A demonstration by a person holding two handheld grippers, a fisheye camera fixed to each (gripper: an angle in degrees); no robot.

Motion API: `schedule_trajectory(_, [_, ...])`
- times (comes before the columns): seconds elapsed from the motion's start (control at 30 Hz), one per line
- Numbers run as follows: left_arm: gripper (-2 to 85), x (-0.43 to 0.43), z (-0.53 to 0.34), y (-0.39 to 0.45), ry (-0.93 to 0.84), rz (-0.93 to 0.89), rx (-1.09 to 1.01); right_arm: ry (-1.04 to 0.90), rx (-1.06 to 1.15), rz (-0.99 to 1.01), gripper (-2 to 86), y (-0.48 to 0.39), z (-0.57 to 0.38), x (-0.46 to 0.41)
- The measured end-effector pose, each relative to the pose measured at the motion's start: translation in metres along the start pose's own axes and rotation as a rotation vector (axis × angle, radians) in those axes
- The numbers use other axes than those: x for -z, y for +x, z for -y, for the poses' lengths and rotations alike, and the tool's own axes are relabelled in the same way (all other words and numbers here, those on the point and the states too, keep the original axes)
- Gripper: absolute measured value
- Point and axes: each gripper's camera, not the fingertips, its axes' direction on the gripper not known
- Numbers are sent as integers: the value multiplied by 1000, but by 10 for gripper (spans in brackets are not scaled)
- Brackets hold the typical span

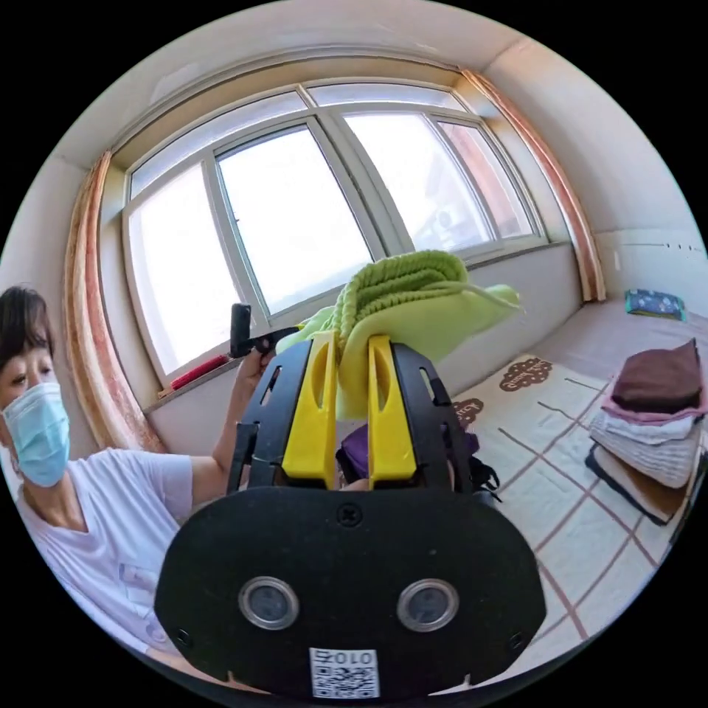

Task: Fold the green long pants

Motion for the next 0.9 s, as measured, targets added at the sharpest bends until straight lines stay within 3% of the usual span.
schedule_trajectory(0.07, [60, -18, -29, -52, -151, 91, 74, -42, -135, 25, 76, 25, -16, -52])
schedule_trajectory(0.17, [59, -91, -111, -134, -375, 77, 266, -315, -378, -45, 77, 80, -70, -140])
schedule_trajectory(0.23, [58, -140, -172, -166, -492, 64, 393, -303, -491, 17, 75, 98, -102, -154])
schedule_trajectory(0.37, [60, -127, -219, -182, -268, -59, 480, -353, -431, 4, 73, 81, -82, -151])
schedule_trajectory(0.57, [61, -116, -181, -172, -261, -74, 365, -323, -438, 2, 73, 52, -77, -144])
schedule_trajectory(0.7, [63, -132, -185, -169, -341, -66, 397, -301, -481, 1, 73, 64, -90, -145])
schedule_trajectory(0.9, [58, -76, -157, -71, -294, 341, 266, -326, -429, -12, 72, 28, -87, -155])
